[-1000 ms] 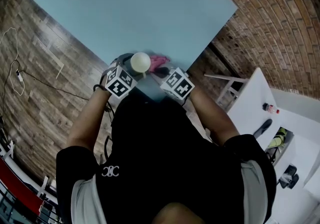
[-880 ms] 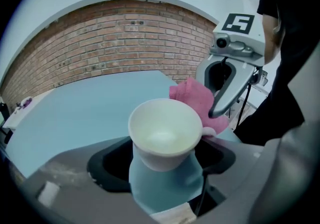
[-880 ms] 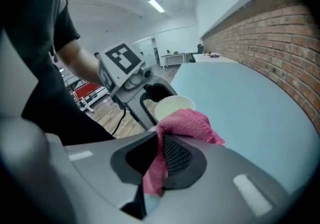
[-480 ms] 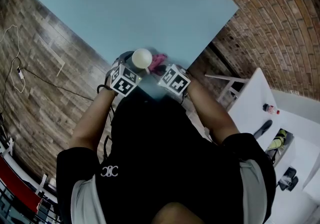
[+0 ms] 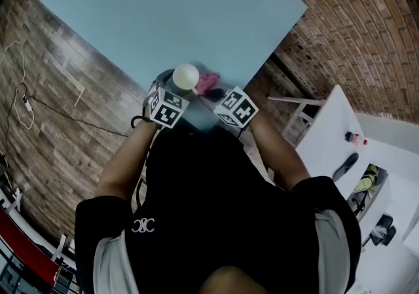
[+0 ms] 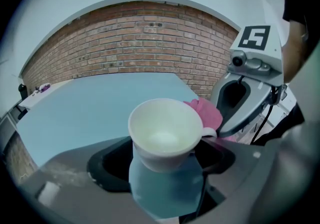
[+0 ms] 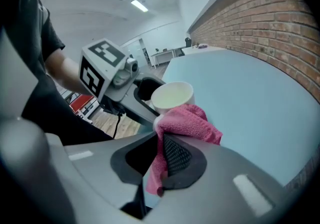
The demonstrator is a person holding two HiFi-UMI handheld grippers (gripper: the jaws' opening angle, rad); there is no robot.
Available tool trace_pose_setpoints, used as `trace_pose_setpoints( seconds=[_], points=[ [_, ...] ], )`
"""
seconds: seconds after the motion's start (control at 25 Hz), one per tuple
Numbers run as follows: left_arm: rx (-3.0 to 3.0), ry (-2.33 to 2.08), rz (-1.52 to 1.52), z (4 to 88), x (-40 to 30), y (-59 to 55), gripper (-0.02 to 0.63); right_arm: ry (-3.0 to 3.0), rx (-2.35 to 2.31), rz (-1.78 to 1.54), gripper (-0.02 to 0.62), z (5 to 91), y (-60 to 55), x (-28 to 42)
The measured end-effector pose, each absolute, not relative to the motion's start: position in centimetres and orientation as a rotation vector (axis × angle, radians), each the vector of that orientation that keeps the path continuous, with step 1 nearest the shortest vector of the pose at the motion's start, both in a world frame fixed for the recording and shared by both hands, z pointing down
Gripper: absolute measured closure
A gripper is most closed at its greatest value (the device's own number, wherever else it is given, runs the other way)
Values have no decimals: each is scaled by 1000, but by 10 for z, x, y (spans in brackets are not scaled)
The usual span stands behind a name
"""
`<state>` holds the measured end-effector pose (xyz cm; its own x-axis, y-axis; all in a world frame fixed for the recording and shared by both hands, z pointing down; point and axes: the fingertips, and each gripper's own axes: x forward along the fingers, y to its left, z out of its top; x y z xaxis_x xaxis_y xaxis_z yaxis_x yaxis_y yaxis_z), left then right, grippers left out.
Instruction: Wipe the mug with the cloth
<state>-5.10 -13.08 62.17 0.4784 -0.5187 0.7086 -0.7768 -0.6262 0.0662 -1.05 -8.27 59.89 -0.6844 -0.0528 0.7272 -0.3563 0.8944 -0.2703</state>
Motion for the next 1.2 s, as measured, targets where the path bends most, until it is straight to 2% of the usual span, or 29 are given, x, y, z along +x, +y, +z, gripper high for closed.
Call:
trace_pose_setpoints(
  seconds=[0.2, 0.44, 0.64, 1.2],
  points=[
    [2314, -1137, 892, 622, -47, -135, 199, -2361, 328, 519, 558, 570, -83, -9],
    [2217, -1250, 826, 624, -41, -142, 198, -2337, 482, 645, 558, 588, -86, 2],
    [2164, -1265, 772, 624, -40, -143, 198, -2233, 558, 584, 558, 615, -85, 12],
    [2370, -895, 911, 618, -44, -102, 200, -2225, 812, 674, 558, 620, -121, 28]
  ],
)
